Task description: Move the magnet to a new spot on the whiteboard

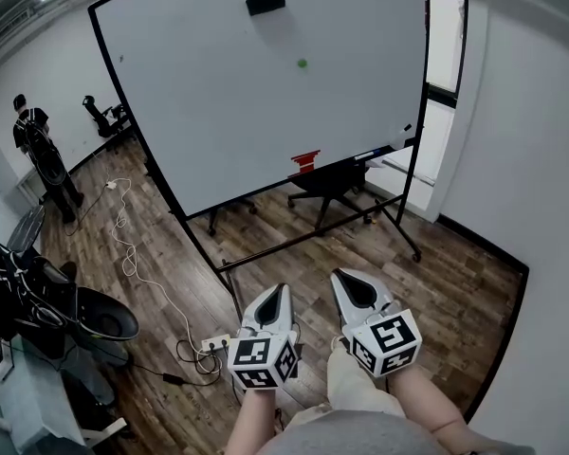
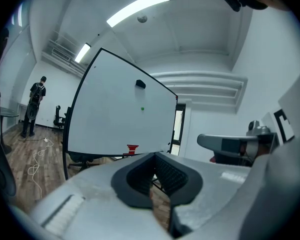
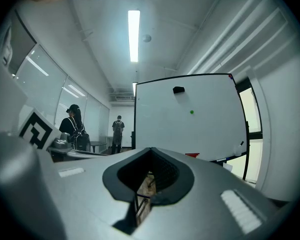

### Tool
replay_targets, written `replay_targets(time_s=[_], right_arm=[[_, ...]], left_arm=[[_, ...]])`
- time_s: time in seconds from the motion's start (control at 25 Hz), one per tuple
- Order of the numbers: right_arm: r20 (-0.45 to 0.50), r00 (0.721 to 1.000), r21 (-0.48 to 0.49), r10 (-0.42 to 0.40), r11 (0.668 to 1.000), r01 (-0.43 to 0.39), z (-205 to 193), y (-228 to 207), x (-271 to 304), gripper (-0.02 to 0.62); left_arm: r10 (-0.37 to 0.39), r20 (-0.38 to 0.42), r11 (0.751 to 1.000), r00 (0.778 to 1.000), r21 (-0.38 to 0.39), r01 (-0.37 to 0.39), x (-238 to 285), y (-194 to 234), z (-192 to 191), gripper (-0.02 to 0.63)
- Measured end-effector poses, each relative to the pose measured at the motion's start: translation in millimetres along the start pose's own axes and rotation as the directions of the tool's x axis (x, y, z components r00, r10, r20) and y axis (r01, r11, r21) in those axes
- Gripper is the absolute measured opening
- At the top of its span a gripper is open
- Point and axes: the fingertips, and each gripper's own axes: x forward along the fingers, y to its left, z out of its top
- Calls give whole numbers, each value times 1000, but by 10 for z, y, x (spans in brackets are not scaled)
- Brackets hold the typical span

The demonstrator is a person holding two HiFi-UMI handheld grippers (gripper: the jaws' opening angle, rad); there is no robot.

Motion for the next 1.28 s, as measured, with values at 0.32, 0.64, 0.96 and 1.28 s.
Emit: replay_targets(time_s=[0.32, 0.64, 0.96, 1.28], right_arm=[[5, 1000, 1, 14, 1000, -14, -81, -287, 377, 0], [28, 999, -16, 47, 999, -47, 19, -603, 933, 0], [20, 997, -47, 69, 997, -68, 37, -1086, 1598, 0], [30, 995, -62, 95, 994, -93, 175, -1605, 2190, 0]], left_arm=[[11, 3, 1000, 1000, 8, -11, 434, 153, -2, 5], [19, 16, 1000, 1000, 10, -19, 1038, 369, 111, 5], [40, 30, 999, 999, 8, -40, 1800, 625, 246, 5], [66, 48, 998, 997, 13, -67, 2482, 798, 477, 5]])
